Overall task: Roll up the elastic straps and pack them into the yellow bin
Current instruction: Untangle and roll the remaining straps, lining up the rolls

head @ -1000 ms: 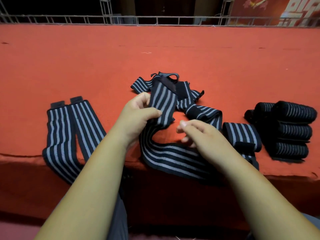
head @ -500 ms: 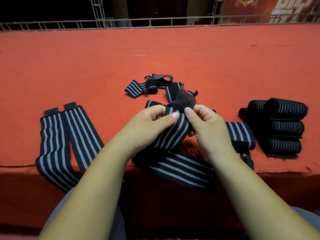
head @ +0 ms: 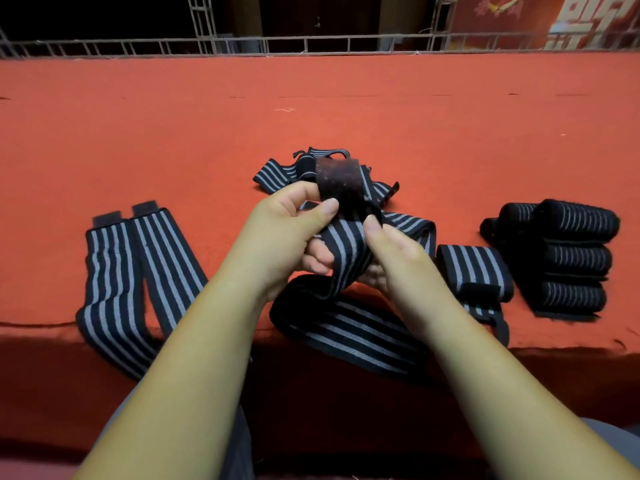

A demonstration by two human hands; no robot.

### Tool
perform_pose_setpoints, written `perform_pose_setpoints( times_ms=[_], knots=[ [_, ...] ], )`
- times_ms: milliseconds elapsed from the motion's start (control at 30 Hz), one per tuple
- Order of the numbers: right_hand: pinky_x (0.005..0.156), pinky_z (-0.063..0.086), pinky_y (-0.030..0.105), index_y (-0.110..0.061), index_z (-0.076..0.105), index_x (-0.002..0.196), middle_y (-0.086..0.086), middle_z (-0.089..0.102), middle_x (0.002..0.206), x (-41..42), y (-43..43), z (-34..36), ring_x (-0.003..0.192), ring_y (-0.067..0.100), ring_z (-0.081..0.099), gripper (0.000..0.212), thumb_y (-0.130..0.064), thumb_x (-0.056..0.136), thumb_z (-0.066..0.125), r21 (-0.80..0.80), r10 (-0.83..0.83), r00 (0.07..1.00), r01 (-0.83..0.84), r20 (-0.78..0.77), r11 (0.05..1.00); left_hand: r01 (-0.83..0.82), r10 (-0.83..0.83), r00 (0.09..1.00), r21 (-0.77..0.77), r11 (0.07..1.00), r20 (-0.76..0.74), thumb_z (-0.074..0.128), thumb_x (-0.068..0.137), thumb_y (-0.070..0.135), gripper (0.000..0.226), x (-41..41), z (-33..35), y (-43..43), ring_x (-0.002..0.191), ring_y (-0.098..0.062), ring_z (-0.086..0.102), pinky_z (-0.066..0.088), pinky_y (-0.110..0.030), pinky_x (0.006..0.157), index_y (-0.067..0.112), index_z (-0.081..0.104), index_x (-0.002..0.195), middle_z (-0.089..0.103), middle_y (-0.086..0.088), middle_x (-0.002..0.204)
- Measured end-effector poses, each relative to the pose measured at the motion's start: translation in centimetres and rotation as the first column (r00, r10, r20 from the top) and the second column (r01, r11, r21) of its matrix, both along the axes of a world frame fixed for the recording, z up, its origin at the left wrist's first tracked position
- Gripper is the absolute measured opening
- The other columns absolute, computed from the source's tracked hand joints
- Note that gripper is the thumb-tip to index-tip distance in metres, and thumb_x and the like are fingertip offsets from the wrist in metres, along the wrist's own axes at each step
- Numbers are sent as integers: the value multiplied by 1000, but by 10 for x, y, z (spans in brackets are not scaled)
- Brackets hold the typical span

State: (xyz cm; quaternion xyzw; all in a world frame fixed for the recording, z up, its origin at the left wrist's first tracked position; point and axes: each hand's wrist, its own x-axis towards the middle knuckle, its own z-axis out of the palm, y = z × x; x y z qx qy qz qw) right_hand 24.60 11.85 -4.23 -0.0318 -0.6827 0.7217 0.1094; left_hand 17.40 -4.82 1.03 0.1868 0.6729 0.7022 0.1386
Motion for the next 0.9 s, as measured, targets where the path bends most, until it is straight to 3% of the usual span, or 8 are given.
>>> perform_pose_setpoints(
  times_ms=[100,200,333,433,533,633,800,900],
  knots=[
    [105,57,35,-16,68,137,2,80,127,6,-6,2,121,19,75,35,-36,109,62,32,185,983,-185,-7,982,-37,24,991,100,994,129,64,110,19,9,-8,-2,-6,40,-3,50,42,-15,36,16,67,117,59,4,58],
    [99,59,28,-15,67,137,1,80,127,7,-5,3,120,18,75,31,-16,106,67,97,302,953,-304,31,948,-114,98,973,68,991,208,67,108,23,10,-21,-6,-17,42,0,50,42,-13,36,19,68,117,60,5,66],
    [94,63,46,-13,71,121,8,82,114,1,-6,2,107,29,79,21,-18,102,77,156,194,979,-202,64,967,-186,146,938,101,977,314,65,108,19,9,-31,-3,-37,57,-4,71,53,-15,43,15,69,116,74,-2,79],
    [96,59,56,-10,69,113,19,81,107,-2,-7,2,103,38,79,19,-22,100,79,127,141,987,-150,75,981,-206,133,925,178,962,355,60,111,14,8,-33,-5,-43,93,-32,83,67,-29,63,8,64,114,79,-20,116],
    [96,60,51,-7,72,116,17,82,110,-3,-8,3,107,36,79,19,-17,101,77,114,201,973,-214,114,970,-228,160,943,215,950,292,58,112,14,5,-34,-11,-41,102,-36,81,69,-41,79,11,61,114,73,-19,132],
    [88,61,42,-1,74,120,28,77,117,-5,-12,-2,102,33,78,25,-17,101,76,93,295,936,-317,192,944,-233,189,962,228,945,200,55,114,17,9,-37,-16,-38,109,-29,80,62,-48,99,18,63,117,80,-7,124],
    [100,59,40,-14,73,130,11,81,122,-10,-22,-6,110,24,77,25,-18,111,59,-64,291,934,-284,208,957,-280,264,959,205,938,104,54,114,17,13,-42,-26,-35,111,-24,80,58,-46,107,19,64,123,82,-5,120],
    [89,64,32,-11,70,122,10,80,115,-13,-24,-8,100,20,77,17,-15,110,58,-201,300,926,-257,227,945,-364,369,929,110,925,-31,61,110,21,10,-50,-39,-40,109,-26,80,60,-51,106,26,69,115,82,-2,112]
  ],
)
